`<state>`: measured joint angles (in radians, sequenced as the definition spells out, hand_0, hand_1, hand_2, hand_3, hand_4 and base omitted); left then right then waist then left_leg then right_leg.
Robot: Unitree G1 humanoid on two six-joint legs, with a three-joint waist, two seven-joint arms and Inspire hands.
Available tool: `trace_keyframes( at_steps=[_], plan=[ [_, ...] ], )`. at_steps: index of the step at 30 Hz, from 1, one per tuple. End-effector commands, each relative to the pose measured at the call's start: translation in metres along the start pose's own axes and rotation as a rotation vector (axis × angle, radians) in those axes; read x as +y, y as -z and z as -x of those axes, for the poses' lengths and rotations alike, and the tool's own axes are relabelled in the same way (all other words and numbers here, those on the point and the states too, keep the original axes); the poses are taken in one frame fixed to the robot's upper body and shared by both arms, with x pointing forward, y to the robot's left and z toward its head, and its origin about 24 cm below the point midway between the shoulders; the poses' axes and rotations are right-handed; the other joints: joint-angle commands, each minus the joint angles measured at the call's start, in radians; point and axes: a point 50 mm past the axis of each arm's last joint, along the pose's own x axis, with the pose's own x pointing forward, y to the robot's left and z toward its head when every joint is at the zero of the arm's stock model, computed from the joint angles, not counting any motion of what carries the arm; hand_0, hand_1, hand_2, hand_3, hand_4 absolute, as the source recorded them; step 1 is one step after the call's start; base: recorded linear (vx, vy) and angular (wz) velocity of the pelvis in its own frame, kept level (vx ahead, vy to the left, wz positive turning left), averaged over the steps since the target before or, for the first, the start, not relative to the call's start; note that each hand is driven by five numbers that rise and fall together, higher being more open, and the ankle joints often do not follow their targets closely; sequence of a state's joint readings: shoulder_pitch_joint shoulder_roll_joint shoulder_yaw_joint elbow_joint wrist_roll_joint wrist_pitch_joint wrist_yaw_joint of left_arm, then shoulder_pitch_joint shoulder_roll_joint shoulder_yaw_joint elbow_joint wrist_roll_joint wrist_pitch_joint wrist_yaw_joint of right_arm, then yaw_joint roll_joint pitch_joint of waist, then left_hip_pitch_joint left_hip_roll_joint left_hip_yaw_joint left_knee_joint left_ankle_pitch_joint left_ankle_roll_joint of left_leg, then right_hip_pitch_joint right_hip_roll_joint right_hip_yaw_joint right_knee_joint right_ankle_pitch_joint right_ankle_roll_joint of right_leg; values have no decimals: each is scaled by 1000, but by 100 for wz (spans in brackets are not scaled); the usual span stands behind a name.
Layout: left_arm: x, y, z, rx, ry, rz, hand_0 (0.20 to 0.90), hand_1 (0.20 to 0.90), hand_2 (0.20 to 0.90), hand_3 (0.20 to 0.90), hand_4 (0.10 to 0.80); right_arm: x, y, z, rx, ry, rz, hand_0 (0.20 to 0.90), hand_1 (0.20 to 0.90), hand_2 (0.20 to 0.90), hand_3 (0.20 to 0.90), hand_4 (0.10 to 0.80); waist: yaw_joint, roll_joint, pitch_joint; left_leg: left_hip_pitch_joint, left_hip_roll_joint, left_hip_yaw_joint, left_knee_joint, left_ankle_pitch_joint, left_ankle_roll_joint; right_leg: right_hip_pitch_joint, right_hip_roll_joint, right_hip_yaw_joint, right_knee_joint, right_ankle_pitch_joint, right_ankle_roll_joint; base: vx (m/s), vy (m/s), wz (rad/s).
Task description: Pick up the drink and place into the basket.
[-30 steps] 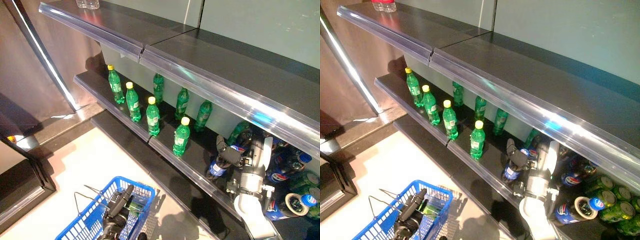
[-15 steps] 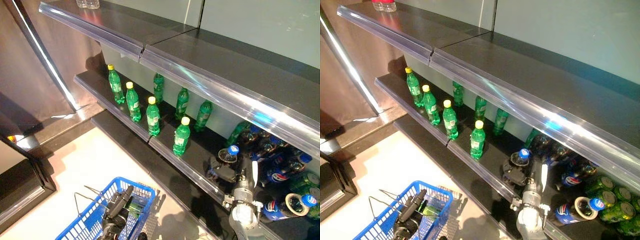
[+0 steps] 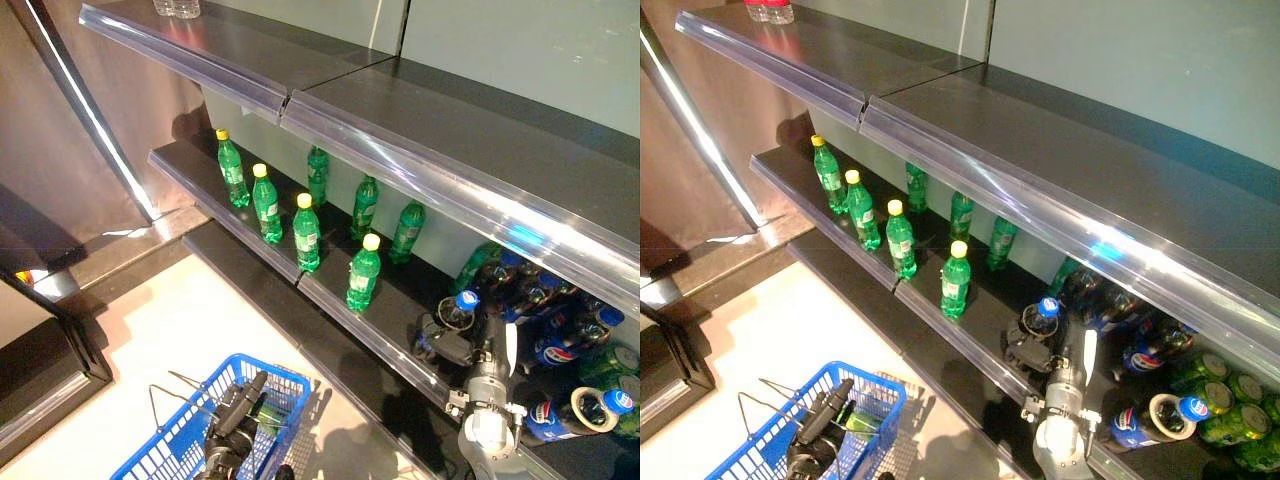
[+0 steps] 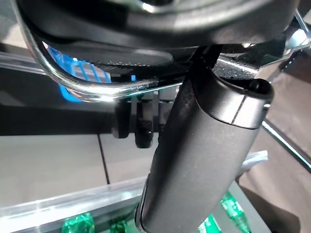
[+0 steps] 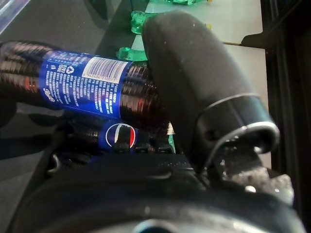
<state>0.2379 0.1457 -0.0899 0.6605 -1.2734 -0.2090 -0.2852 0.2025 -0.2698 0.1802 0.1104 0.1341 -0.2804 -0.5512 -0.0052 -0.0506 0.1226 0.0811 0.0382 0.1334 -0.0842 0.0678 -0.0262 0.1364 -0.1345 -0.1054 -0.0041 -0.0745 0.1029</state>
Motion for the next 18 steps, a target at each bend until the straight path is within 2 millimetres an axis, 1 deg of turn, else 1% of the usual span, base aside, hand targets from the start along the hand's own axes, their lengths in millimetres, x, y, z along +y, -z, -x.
trace_keyframes(
  at_steps=[1,7,14,18],
  plan=[
    [-66,-18,-19,-94,366,-22,300,300,300,200,100,5,-43,-23,-254,26,-41,900,900,900,900,800,23,9,-39,10,98,-4,42,-43,-58,-81,-105,-32,-16,177,77,51,-17,0],
    [-63,-19,-17,-82,396,-32,300,300,300,200,100,1,-49,-32,-285,72,-38,900,900,900,900,800,39,9,-34,8,100,-13,45,-44,-60,-77,-107,-40,-14,176,76,65,-20,1],
    [-63,-19,-14,-59,435,-47,300,300,300,200,100,-3,-44,-36,-265,129,-46,900,900,900,900,800,56,11,-30,8,100,-24,41,-41,-62,-73,-109,-52,-15,177,76,57,-22,3],
    [-60,-18,-12,-47,440,-56,300,300,300,200,100,-9,-43,-39,-255,202,-64,900,900,900,900,800,63,14,-30,8,101,-31,37,-38,-64,-70,-108,-56,-18,176,75,52,-14,7]
  ],
)
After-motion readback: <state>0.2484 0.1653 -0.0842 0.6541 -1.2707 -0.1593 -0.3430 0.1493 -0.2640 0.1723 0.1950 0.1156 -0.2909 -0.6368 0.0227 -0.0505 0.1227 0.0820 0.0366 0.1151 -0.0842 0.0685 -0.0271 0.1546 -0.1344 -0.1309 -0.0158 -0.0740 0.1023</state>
